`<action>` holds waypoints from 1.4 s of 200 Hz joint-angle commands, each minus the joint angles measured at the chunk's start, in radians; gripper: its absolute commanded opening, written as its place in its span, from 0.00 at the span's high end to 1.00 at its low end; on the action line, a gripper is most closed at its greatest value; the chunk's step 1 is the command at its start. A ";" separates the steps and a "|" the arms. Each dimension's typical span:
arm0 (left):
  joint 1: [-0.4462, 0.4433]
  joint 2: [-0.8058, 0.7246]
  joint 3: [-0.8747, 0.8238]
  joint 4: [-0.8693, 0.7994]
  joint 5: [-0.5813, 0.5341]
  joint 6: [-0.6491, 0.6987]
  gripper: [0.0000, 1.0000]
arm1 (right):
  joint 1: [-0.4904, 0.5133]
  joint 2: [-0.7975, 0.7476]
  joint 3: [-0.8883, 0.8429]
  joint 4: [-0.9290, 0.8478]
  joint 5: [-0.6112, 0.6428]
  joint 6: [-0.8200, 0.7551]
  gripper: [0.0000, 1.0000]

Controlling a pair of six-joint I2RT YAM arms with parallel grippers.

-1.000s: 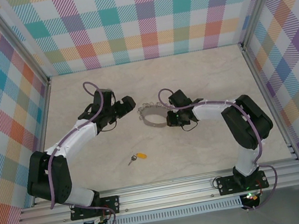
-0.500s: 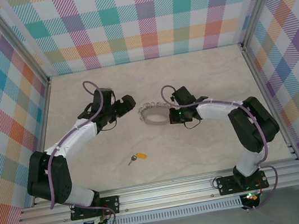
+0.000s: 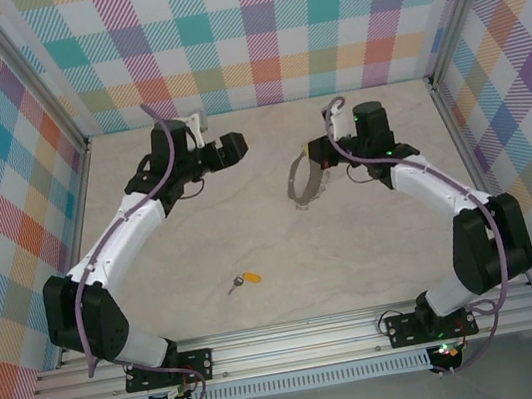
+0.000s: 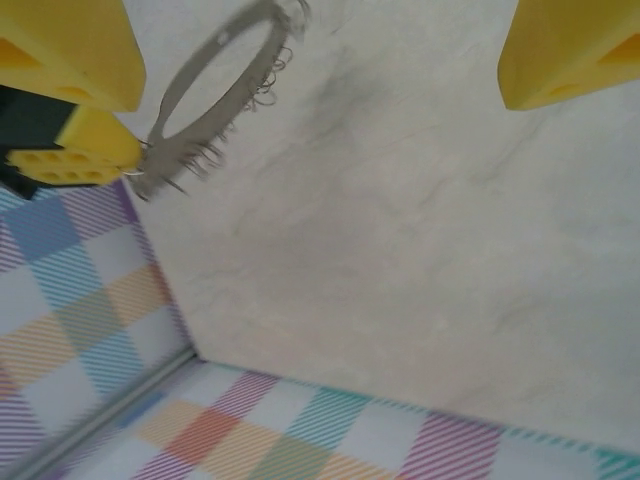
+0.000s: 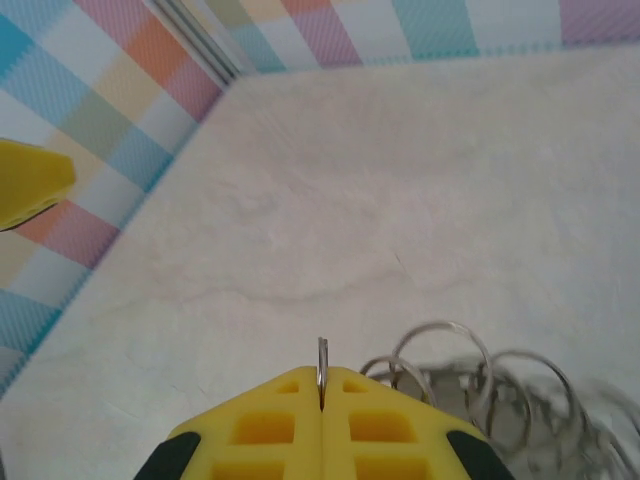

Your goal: Put the keys on the keyring

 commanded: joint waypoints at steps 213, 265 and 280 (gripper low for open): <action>-0.059 0.198 0.222 0.021 0.674 0.238 0.78 | -0.035 0.065 0.107 0.176 -0.629 0.056 1.00; -0.069 0.206 0.222 0.018 0.673 0.239 0.77 | -0.034 0.087 0.121 0.192 -0.641 0.074 1.00; -0.069 0.209 0.223 0.020 0.670 0.239 0.76 | -0.035 0.090 0.120 0.204 -0.645 0.084 1.00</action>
